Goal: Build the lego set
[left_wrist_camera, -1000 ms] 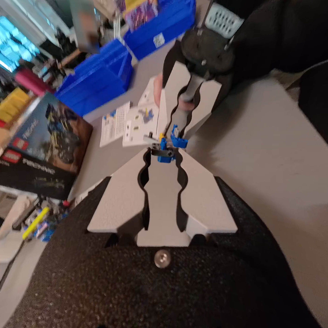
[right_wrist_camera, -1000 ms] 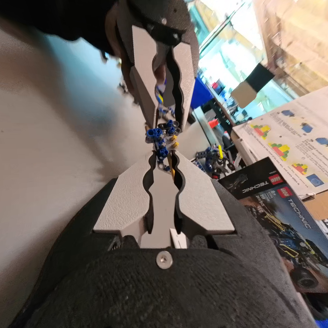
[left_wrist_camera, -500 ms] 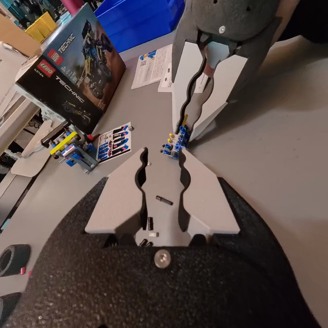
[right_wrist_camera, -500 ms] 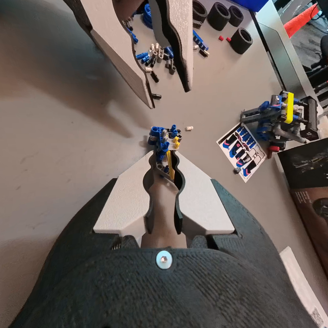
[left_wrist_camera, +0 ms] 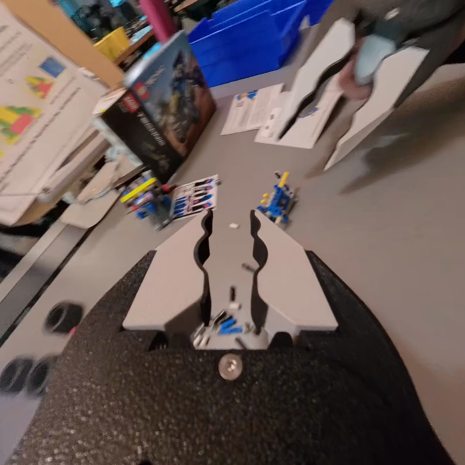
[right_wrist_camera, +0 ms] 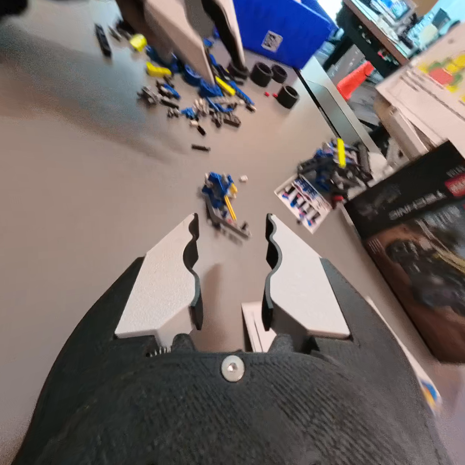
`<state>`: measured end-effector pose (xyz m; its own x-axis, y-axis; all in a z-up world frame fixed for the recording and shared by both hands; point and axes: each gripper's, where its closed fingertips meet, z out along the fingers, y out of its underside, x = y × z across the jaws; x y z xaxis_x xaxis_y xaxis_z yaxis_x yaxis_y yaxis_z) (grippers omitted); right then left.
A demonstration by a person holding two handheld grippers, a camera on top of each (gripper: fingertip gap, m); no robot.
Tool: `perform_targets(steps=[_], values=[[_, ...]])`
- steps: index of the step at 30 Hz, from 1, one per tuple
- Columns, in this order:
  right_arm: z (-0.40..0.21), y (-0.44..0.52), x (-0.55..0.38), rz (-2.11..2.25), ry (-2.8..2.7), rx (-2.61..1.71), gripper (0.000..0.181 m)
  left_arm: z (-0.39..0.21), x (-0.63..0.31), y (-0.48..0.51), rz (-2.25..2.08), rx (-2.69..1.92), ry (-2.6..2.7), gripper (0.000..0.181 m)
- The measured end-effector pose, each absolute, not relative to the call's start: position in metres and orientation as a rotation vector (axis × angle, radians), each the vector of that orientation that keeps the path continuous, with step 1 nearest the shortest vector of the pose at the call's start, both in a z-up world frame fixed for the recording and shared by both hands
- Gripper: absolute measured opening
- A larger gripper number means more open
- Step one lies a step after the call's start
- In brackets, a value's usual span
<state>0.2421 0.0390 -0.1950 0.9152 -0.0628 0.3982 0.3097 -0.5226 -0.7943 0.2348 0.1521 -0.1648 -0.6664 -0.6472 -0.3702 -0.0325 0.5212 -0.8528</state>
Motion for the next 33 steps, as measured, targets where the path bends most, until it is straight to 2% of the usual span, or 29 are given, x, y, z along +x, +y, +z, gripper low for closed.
perform_targets(steps=[5, 10, 12, 23, 28, 33], values=[[-0.205, -0.084, 0.296, -0.795, 0.133, -2.25, 0.031, -0.157, 0.216, 0.257, -0.841, -0.829, 1.957, 0.023], [-0.225, -0.224, 0.342, -1.12, 0.573, -2.361, 0.001, -0.172, 0.183, 0.348, -0.66, -1.123, 1.931, 0.019], [-0.243, -0.253, 0.345, -1.158, 0.638, -2.427, 0.0, -0.185, 0.176, 0.362, -0.637, -1.192, 1.993, 0.018], [-0.252, -0.243, 0.335, -1.23, 0.376, -2.492, 0.0, -0.204, 0.225, 0.414, -0.403, -1.288, 2.116, 0.017], [-0.252, -0.244, 0.329, -1.143, 0.363, -2.449, 0.0, -0.207, 0.248, 0.389, -0.526, -1.166, 2.274, 0.014], [-0.251, -0.246, 0.331, -1.156, 0.367, -2.443, 0.0, -0.232, 0.255, 0.383, -0.441, -1.06, 2.523, 0.017]])
